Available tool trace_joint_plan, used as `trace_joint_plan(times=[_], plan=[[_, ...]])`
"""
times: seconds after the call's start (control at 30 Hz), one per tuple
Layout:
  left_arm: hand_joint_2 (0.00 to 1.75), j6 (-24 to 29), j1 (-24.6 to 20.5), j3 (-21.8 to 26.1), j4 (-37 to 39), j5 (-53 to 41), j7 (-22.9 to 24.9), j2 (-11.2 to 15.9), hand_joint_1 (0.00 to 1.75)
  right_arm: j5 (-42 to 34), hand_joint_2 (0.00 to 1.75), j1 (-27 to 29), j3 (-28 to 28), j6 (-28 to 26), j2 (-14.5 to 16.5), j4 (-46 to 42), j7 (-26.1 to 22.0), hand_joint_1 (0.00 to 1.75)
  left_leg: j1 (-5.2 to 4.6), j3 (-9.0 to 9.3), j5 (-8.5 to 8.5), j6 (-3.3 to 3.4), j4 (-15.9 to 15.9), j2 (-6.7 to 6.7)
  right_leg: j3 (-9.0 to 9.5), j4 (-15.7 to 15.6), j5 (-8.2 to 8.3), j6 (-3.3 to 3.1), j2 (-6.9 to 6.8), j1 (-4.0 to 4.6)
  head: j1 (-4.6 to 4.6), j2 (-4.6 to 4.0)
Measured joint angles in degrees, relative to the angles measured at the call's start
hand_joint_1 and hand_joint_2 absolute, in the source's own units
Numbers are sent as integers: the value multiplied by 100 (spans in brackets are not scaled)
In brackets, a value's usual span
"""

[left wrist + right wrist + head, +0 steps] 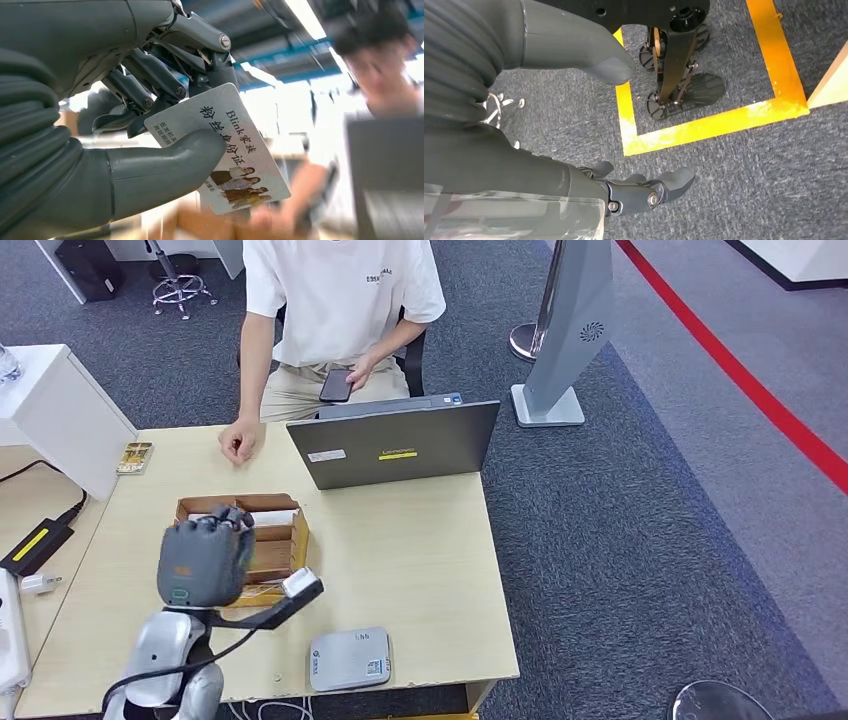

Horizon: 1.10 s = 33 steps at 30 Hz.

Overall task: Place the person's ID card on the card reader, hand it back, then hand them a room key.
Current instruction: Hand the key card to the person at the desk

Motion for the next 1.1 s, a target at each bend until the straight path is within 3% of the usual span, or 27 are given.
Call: trace_joint_plan(times=[0.2,0.3,0.73,0.87,1.1], plan=[[175,-152,-1643,317,-105,-78,635,363,175,246,175,-35,45,97,0,0,39,0,1,-8,14,1,1,-1,-9,6,10,-11,-4,1,-4,0],[175,-197,-2206,328,48,-78,977,602,175,271,175,-39,47,109,0,0,43,0,0,-8,15,0,1,2,-14,11,10,-12,1,1,-6,0],[175,-35,-3040,309,879,-80,1549,1366,175,398,175,-49,92,167,2,2,80,0,0,-17,16,-2,1,7,-31,15,10,-12,7,1,-6,0],[175,47,-3161,309,1138,-80,1488,1445,0,430,175,-57,103,168,4,2,80,0,-1,-18,17,-3,2,9,-31,16,10,-12,9,0,-5,0],[175,98,-3156,311,1301,-80,1276,1446,0,446,175,-57,104,168,8,2,80,0,-1,-21,16,-3,2,8,-33,16,10,-12,9,0,-6,0]])
